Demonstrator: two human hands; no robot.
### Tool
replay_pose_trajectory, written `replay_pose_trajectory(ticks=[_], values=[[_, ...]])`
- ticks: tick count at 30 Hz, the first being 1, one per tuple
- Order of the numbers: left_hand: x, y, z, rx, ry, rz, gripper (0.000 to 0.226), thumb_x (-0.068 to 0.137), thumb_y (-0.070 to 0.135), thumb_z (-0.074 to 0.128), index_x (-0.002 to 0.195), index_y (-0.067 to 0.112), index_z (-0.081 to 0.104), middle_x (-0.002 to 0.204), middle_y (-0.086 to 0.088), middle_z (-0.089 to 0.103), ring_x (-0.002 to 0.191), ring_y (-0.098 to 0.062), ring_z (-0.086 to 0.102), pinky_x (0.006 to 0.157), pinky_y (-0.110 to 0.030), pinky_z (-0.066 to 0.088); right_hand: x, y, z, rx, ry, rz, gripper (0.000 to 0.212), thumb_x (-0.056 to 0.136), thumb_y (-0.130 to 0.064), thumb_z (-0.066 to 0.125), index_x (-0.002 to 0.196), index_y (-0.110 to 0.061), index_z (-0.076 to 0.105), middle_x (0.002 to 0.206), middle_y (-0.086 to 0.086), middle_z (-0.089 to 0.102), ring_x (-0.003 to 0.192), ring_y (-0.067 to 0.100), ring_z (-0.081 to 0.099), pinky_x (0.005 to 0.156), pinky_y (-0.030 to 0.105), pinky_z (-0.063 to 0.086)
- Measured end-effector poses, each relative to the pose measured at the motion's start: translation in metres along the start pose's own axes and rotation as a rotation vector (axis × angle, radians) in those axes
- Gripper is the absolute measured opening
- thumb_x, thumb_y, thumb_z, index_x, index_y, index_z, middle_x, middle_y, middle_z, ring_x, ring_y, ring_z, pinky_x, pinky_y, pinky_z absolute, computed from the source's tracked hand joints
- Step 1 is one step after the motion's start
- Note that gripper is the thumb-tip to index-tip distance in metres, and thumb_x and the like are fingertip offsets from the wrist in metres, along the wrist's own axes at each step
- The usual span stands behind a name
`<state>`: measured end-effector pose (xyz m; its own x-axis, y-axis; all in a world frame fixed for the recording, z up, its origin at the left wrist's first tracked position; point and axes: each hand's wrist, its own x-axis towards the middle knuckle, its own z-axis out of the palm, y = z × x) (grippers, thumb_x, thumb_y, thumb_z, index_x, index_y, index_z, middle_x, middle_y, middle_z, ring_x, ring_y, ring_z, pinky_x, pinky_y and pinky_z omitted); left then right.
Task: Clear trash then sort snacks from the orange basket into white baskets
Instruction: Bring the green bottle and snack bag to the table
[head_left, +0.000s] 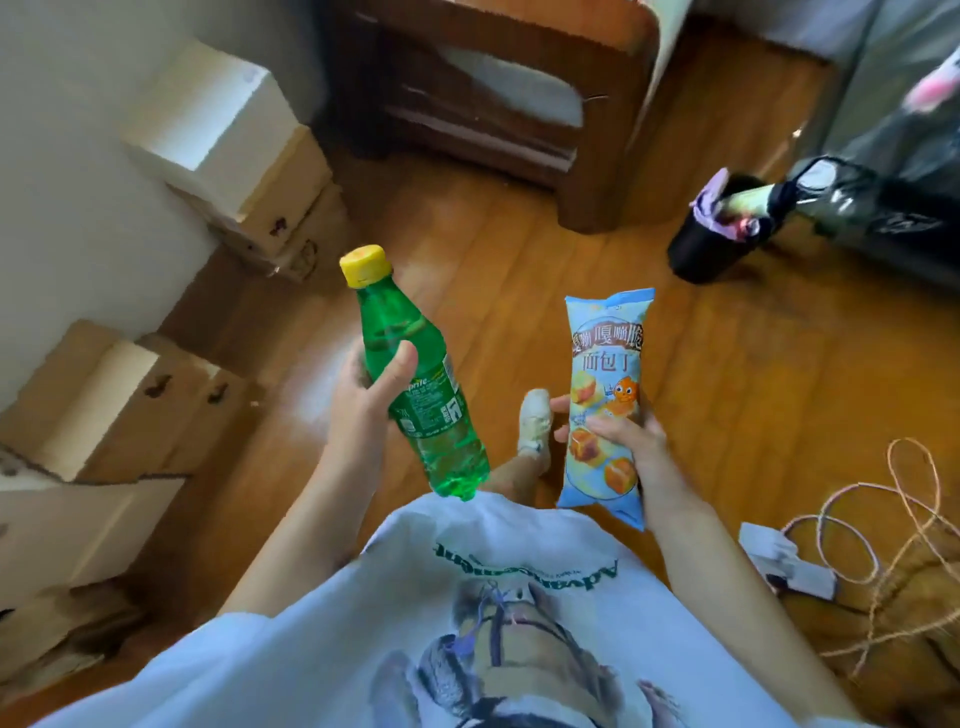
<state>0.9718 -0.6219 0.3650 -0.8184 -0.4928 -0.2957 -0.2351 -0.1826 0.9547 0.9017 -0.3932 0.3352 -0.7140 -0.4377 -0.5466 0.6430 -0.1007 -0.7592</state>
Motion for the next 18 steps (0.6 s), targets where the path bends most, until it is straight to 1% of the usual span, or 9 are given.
replay_pose_trajectory(ticks=[2, 4, 6, 7, 9, 11, 12, 15, 18], values=[[0.031, 0.004, 0.033, 0.015, -0.064, 0.000, 0.039, 0.066, 0.048, 0.063, 0.097, 0.025, 0.059, 0.080, 0.013, 0.070, 0.073, -0.003, 0.066, 0.063, -0.016, 0.050, 0.010, -0.016, -0.028, 0.058, 0.102, 0.004, 0.046, 0.062, -0.008, 0.069, 0.105, -0.019, 0.061, 0.087, 0.007, 0.073, 0.070, 0.023, 0.071, 0.059, 0.031, 0.057], [0.062, 0.008, 0.069, 0.016, -0.114, -0.025, 0.043, 0.065, 0.049, 0.064, 0.099, 0.023, 0.059, 0.080, 0.012, 0.070, 0.075, -0.005, 0.066, 0.066, -0.020, 0.050, 0.022, -0.037, -0.056, 0.099, 0.203, -0.009, 0.047, 0.057, -0.008, 0.076, 0.097, -0.029, 0.065, 0.089, 0.007, 0.073, 0.076, 0.026, 0.071, 0.065, 0.037, 0.059], [0.093, 0.015, 0.108, 0.014, -0.158, -0.050, 0.044, 0.064, 0.049, 0.065, 0.098, 0.023, 0.059, 0.081, 0.011, 0.069, 0.076, -0.008, 0.066, 0.069, -0.025, 0.049, 0.033, -0.062, -0.084, 0.121, 0.289, -0.027, 0.040, 0.061, -0.017, 0.074, 0.099, -0.029, 0.064, 0.096, 0.009, 0.072, 0.085, 0.029, 0.070, 0.073, 0.041, 0.059], [0.107, 0.019, 0.128, 0.018, -0.179, -0.062, 0.043, 0.063, 0.050, 0.065, 0.097, 0.024, 0.059, 0.080, 0.010, 0.069, 0.076, -0.008, 0.066, 0.069, -0.026, 0.049, 0.038, -0.076, -0.097, 0.137, 0.320, -0.029, 0.040, 0.063, -0.021, 0.074, 0.101, -0.027, 0.062, 0.097, 0.009, 0.071, 0.085, 0.030, 0.070, 0.072, 0.041, 0.059], [0.132, 0.029, 0.167, 0.035, -0.235, -0.072, 0.039, 0.064, 0.051, 0.064, 0.094, 0.027, 0.060, 0.081, 0.010, 0.069, 0.077, -0.008, 0.066, 0.069, -0.026, 0.050, 0.047, -0.103, -0.122, 0.175, 0.367, -0.030, 0.049, 0.056, -0.034, 0.079, 0.101, -0.026, 0.060, 0.095, 0.008, 0.072, 0.079, 0.027, 0.072, 0.062, 0.035, 0.059], [0.154, 0.036, 0.205, 0.068, -0.307, -0.083, 0.039, 0.064, 0.052, 0.065, 0.094, 0.027, 0.061, 0.083, 0.008, 0.069, 0.079, -0.010, 0.065, 0.071, -0.027, 0.051, 0.055, -0.125, -0.145, 0.184, 0.417, -0.041, 0.068, 0.040, -0.046, 0.087, 0.099, -0.028, 0.059, 0.090, 0.005, 0.074, 0.076, 0.024, 0.073, 0.058, 0.031, 0.058], [0.164, 0.040, 0.225, 0.085, -0.350, -0.086, 0.039, 0.064, 0.052, 0.065, 0.094, 0.028, 0.061, 0.084, 0.008, 0.069, 0.080, -0.011, 0.066, 0.071, -0.027, 0.052, 0.059, -0.135, -0.157, 0.194, 0.436, -0.052, 0.070, 0.037, -0.046, 0.088, 0.098, -0.029, 0.059, 0.087, 0.002, 0.075, 0.074, 0.023, 0.073, 0.057, 0.030, 0.058], [0.188, 0.047, 0.285, 0.133, -0.475, -0.076, 0.037, 0.064, 0.050, 0.065, 0.094, 0.028, 0.062, 0.085, 0.007, 0.069, 0.077, -0.006, 0.066, 0.065, -0.018, 0.052, 0.072, -0.153, -0.191, 0.282, 0.507, -0.083, 0.045, 0.056, -0.025, 0.079, 0.096, -0.029, 0.060, 0.084, -0.002, 0.075, 0.071, 0.023, 0.073, 0.055, 0.027, 0.057], [0.202, 0.051, 0.343, 0.164, -0.549, -0.070, 0.046, 0.063, 0.049, 0.067, 0.101, 0.023, 0.060, 0.087, 0.007, 0.068, 0.078, -0.005, 0.065, 0.064, -0.016, 0.051, 0.084, -0.167, -0.223, 0.354, 0.575, -0.100, 0.040, 0.059, -0.021, 0.074, 0.097, -0.028, 0.062, 0.082, -0.002, 0.075, 0.068, 0.023, 0.073, 0.055, 0.029, 0.057]])
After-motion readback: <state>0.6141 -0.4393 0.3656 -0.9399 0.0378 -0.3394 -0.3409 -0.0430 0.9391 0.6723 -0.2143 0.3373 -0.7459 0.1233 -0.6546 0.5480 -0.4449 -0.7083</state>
